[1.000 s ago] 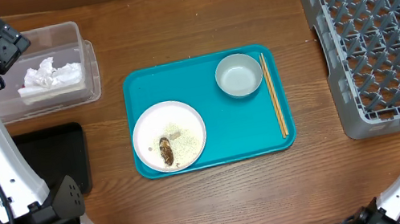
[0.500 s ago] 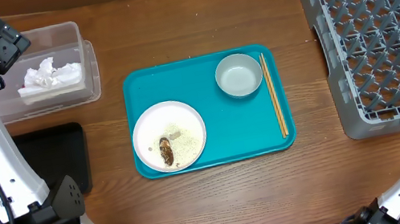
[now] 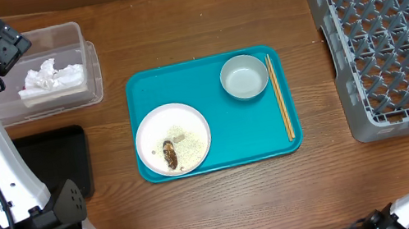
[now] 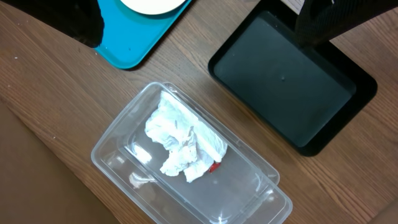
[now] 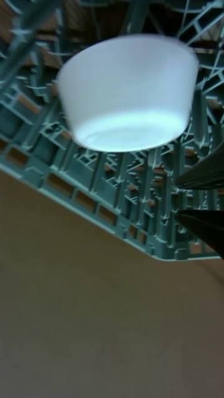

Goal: Sort waste into correct bins and load items into the dishwasher
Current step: 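Lower the pink bowl into the rack and open the right gripper, then move the right gripper back to the white bowl on the tray, then grasp the white bowl rim with the right gripper, then lift the white bowl and carry it right to the dish rack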

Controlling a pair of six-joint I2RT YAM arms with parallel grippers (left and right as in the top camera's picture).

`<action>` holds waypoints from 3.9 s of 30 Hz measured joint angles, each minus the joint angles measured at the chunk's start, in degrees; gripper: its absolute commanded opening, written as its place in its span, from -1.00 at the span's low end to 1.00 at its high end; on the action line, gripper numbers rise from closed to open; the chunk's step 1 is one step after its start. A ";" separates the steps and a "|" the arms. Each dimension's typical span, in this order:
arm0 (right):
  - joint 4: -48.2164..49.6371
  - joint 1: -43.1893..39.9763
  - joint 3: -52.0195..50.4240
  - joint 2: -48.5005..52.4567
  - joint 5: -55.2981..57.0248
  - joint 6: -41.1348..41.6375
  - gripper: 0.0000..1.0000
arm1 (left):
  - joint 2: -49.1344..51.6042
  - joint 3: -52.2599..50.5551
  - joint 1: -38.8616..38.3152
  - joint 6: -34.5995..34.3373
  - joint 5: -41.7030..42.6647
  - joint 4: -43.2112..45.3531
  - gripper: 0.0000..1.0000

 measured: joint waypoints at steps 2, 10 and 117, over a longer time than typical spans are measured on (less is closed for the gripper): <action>-1.31 0.15 0.00 -3.82 3.85 0.07 -0.55 | 0.00 0.00 0.00 0.00 0.00 0.00 1.00; -1.22 3.69 0.44 -13.07 14.32 0.04 -0.69 | 0.00 0.00 0.00 0.00 -0.02 0.02 1.00; -56.04 56.72 19.69 -15.93 72.46 10.88 -0.92 | 0.00 0.00 0.00 0.00 0.00 0.00 1.00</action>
